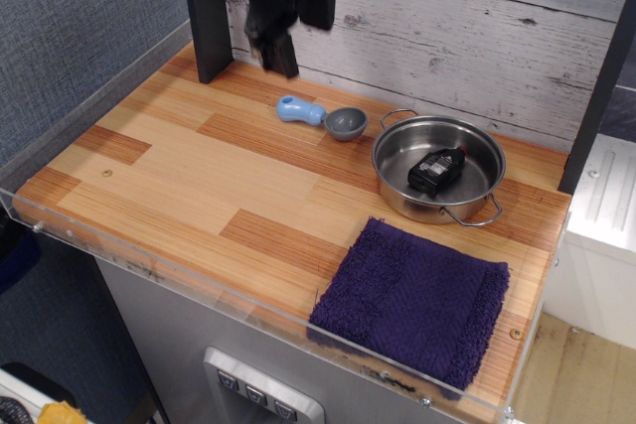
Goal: Pick up the blue spoon and place it on the left of the pot
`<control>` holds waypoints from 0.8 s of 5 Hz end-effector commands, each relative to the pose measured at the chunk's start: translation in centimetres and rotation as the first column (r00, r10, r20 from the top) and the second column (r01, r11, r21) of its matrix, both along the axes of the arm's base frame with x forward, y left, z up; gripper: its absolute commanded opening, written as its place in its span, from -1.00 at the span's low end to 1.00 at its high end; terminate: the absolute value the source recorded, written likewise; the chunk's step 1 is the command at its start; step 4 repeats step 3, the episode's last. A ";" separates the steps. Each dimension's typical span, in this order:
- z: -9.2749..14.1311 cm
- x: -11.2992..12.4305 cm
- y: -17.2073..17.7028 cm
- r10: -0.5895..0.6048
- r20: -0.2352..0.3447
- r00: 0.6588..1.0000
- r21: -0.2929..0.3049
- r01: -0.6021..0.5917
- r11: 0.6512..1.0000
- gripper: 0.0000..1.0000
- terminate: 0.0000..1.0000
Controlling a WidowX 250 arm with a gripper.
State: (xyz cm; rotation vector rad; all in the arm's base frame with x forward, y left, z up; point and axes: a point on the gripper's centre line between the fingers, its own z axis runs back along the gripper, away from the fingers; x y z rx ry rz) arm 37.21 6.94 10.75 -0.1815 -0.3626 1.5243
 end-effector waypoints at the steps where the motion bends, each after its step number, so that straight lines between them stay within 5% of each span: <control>1: 6.5 -3.4 -0.7 0.020 0.094 0.995 0.007 -0.020 1.000 1.00 -1.00; 2: 6.5 -3.4 -0.7 0.020 0.094 0.995 0.007 -0.020 1.000 1.00 -1.00; 3: 6.5 -3.4 -0.7 0.020 0.094 0.995 0.007 -0.020 1.000 1.00 1.00; 4: 6.5 -3.4 -0.7 0.020 0.094 0.995 0.007 -0.020 1.000 1.00 1.00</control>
